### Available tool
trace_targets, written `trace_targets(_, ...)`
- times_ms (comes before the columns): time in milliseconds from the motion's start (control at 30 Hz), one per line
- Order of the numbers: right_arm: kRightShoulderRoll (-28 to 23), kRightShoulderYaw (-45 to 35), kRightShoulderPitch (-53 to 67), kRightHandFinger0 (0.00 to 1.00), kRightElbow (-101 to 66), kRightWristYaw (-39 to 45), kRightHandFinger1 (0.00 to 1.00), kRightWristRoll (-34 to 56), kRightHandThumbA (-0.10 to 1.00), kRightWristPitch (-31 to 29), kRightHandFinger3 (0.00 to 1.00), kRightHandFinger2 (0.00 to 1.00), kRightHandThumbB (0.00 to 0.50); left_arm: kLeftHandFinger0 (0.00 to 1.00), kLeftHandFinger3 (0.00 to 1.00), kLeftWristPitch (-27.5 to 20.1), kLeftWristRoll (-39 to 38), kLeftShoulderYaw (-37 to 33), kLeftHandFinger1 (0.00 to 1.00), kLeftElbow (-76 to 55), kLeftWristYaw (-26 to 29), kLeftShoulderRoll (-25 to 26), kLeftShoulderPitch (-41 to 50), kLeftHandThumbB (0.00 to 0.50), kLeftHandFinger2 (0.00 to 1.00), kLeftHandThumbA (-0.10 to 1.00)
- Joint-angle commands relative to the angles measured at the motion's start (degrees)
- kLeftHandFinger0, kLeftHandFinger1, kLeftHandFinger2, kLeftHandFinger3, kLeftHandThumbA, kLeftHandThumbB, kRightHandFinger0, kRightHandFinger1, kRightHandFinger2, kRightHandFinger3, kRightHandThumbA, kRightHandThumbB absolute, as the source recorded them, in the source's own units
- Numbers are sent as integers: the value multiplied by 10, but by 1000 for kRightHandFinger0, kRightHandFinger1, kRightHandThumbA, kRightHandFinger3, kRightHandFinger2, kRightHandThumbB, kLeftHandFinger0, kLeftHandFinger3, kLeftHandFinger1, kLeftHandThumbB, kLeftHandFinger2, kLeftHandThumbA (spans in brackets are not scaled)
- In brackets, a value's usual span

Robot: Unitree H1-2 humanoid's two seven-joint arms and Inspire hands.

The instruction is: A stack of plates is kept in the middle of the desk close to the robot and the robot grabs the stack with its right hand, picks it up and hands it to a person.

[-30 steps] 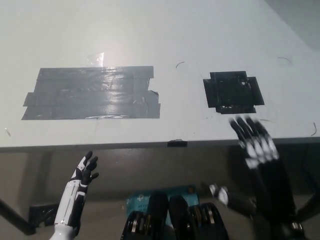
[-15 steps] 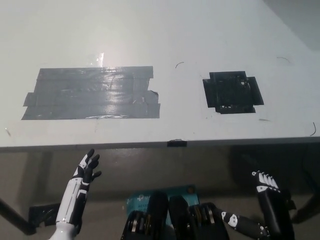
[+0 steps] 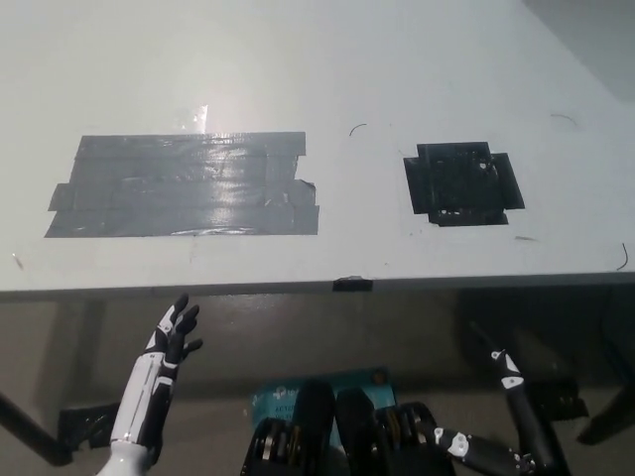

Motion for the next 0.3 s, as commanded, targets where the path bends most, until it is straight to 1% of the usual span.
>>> trace_targets(0,10,-16,6,1000,-23,38,1000,66,1000,-43,1000,1000,372,954,1000,-4,5,-4,1000,-25,-1,2,15,0,1000,1000)
trace_targets(67,13,-17,9,1000,-19,43,1000,68,1000,-47,1000,1000,356,961,1000,-8,7,-4,1000,-26,-1,4,16,0,1000,1000)
trace_targets(133,16,-18,9,1000,-13,47,1000,70,1000,-51,1000,1000,354,956,1000,-11,6,-3,1000,-26,0,5,15,0,1000,1000)
trace_targets(233,19,-20,15,1000,-16,52,1000,72,1000,-46,1000,1000,379,989,1000,-11,2,-1,1000,-28,-1,5,20,0,1000,1000)
trace_targets(267,19,-20,15,1000,-16,52,1000,72,1000,-46,1000,1000,379,989,1000,-11,2,-1,1000,-28,-1,5,20,0,1000,1000)
